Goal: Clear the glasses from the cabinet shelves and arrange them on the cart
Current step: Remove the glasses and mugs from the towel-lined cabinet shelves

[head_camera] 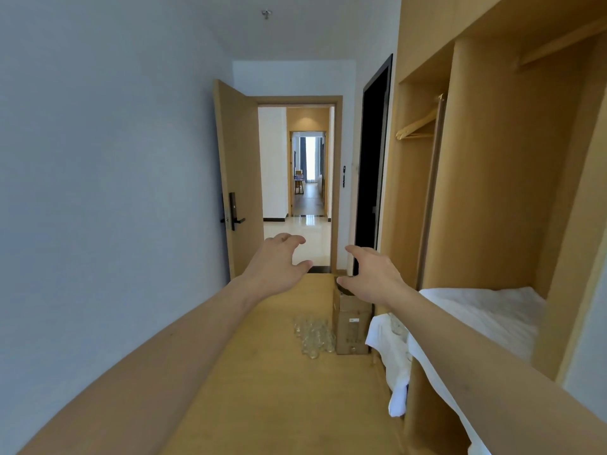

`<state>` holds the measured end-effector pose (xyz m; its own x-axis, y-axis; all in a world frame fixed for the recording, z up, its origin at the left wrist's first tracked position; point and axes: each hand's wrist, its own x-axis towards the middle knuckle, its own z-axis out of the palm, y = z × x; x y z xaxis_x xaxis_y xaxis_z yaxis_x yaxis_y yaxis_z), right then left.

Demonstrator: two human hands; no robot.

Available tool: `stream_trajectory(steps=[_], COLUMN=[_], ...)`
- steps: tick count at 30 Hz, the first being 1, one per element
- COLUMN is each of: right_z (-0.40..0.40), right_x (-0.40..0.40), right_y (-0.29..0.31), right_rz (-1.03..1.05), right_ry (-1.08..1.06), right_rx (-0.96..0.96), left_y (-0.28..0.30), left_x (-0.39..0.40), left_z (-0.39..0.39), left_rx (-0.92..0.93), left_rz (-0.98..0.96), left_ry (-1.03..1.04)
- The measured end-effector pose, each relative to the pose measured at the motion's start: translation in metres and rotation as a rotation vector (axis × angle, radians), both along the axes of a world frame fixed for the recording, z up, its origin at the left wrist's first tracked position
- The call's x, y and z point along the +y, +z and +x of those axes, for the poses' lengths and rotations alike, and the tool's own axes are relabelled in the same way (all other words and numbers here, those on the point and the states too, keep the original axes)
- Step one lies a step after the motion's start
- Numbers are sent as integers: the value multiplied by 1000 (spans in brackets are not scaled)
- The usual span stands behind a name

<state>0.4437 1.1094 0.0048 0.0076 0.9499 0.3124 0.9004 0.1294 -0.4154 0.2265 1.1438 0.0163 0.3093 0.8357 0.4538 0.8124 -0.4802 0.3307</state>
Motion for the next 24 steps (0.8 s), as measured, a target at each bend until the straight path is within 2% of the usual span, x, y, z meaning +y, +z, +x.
stream_trajectory(steps=[9,17,24], right_z=[-13,-47,-57], right_x=[137,298,404], right_y=[-23,-15,-21], right_rz=[14,19,-17], right_ry=[-48,-97,-120], right_rx=[-33,-30,-33], left_y=[-12,3,-7], left_x=[135,298,410], left_z=[-8,-35,-51], left_rx=[1,18,24], left_rz=[16,2,-49], left_ry=[-56,-97,-92])
